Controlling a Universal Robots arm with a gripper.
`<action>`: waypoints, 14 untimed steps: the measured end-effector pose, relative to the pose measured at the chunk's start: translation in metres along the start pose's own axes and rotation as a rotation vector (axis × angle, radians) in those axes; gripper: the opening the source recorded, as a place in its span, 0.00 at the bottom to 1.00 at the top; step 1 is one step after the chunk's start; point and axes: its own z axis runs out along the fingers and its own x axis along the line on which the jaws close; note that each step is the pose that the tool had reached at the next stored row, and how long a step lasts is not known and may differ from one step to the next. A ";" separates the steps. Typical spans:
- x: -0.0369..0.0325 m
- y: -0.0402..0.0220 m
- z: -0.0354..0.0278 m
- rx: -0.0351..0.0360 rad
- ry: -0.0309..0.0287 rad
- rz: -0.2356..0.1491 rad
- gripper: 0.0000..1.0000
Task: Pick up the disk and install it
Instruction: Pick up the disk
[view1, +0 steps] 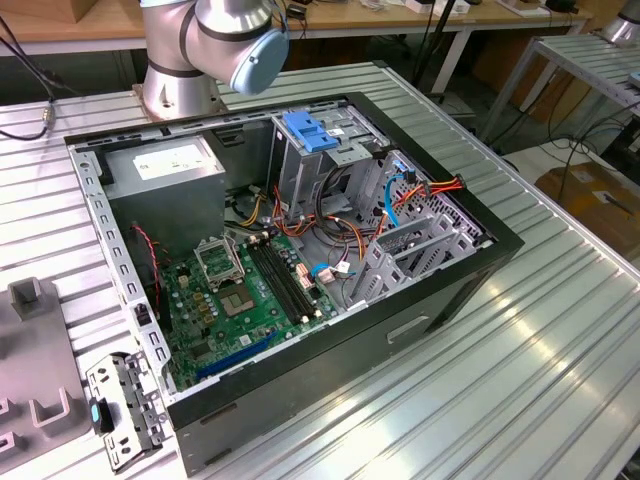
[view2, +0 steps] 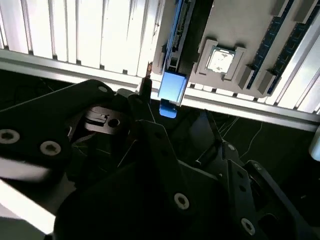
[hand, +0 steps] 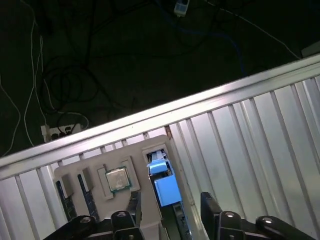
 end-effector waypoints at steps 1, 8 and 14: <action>0.0001 0.0000 0.0008 0.0001 0.0003 -0.013 0.60; 0.0019 -0.0002 0.0090 -0.0001 0.0003 -0.114 0.66; 0.0068 -0.0003 0.0153 0.0090 -0.0059 -0.129 0.66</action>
